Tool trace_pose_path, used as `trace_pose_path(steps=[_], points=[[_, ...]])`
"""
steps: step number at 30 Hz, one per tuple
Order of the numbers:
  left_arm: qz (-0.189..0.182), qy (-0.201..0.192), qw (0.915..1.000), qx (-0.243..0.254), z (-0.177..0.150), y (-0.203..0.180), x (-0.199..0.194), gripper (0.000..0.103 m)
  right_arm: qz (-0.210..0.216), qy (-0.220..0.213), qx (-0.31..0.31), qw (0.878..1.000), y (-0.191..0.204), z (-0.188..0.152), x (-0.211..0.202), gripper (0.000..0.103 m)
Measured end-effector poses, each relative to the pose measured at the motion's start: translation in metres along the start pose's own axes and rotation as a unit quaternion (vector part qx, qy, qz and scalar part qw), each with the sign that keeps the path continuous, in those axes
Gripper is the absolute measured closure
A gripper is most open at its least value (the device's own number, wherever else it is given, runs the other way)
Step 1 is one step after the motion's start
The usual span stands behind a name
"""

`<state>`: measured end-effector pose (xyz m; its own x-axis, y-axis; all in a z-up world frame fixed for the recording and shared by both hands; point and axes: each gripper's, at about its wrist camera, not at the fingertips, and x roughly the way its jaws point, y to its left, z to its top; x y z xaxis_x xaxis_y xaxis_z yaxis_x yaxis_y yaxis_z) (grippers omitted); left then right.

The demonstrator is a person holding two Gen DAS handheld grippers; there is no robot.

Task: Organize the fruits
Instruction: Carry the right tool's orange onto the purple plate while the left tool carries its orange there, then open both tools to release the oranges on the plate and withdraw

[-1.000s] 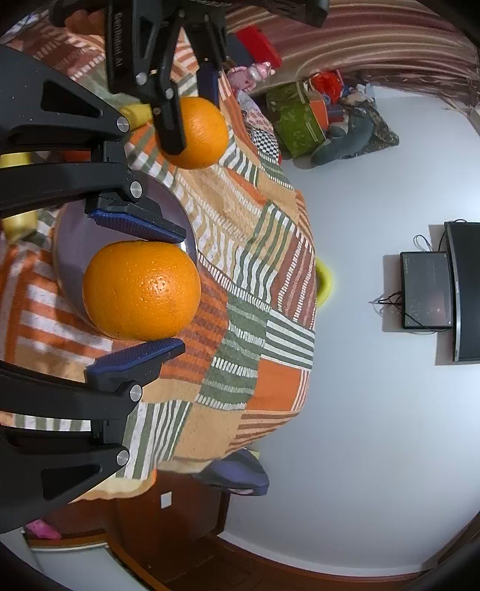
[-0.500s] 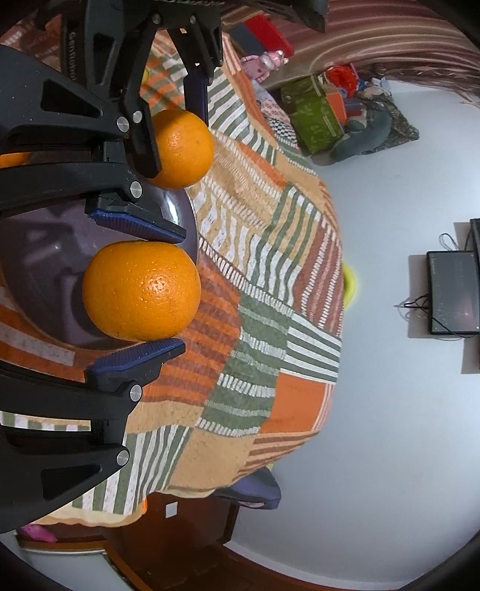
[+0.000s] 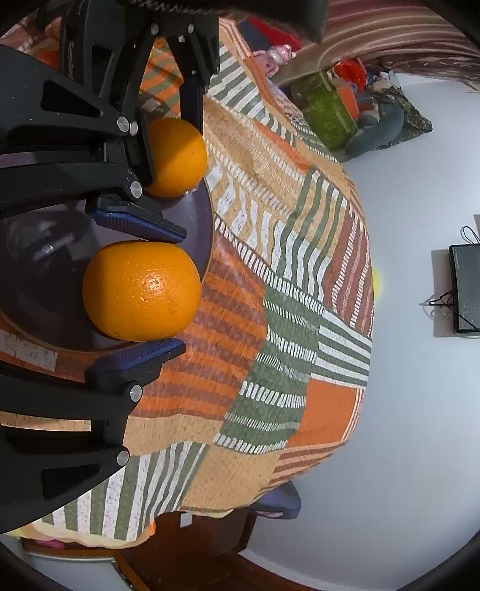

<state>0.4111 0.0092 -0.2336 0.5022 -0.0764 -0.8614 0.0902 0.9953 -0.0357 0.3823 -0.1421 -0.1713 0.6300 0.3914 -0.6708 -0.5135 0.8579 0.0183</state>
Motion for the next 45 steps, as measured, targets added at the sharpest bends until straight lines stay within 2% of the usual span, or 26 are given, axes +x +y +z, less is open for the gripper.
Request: trace_pose_path(steps=[7, 13, 16, 26, 35, 40, 43, 45], points=[[0.039, -0.012, 0.9983, 0.041, -0.001, -0.017, 0.001, 0.036, -0.004, 0.007, -0.02, 1.0, 0.005, 0.0, 0.003, 0.052], [0.022, -0.003, 0.9996, 0.015, -0.001, -0.007, -0.001, 0.035, 0.011, 0.009, -0.016, 1.0, 0.007, 0.003, -0.002, 0.051], [0.016, -0.005, 0.9998, 0.007, -0.003, -0.004, -0.009, 0.035, 0.005, 0.001, -0.02, 1.0, 0.011, 0.005, -0.009, 0.051], [0.011, -0.033, 0.9994, 0.007, -0.018, -0.002, -0.06, 0.033, -0.003, -0.014, -0.022, 1.0, 0.023, -0.001, -0.047, 0.051], [0.009, -0.041, 0.9991, 0.0, -0.05, 0.007, -0.104, 0.03, -0.008, -0.024, -0.017, 1.0, 0.031, -0.023, -0.089, 0.047], [0.002, -0.036, 0.9994, -0.003, -0.078, 0.011, -0.122, 0.027, 0.001, -0.007, -0.01, 1.0, 0.029, -0.042, -0.099, 0.046], [-0.003, -0.026, 0.9996, -0.003, -0.096, 0.01, -0.128, 0.026, 0.011, 0.01, -0.01, 1.0, 0.029, -0.058, -0.102, 0.04], [-0.007, -0.021, 0.9997, -0.004, -0.106, 0.009, -0.13, 0.026, 0.009, 0.016, -0.013, 1.0, 0.031, -0.067, -0.104, 0.04]])
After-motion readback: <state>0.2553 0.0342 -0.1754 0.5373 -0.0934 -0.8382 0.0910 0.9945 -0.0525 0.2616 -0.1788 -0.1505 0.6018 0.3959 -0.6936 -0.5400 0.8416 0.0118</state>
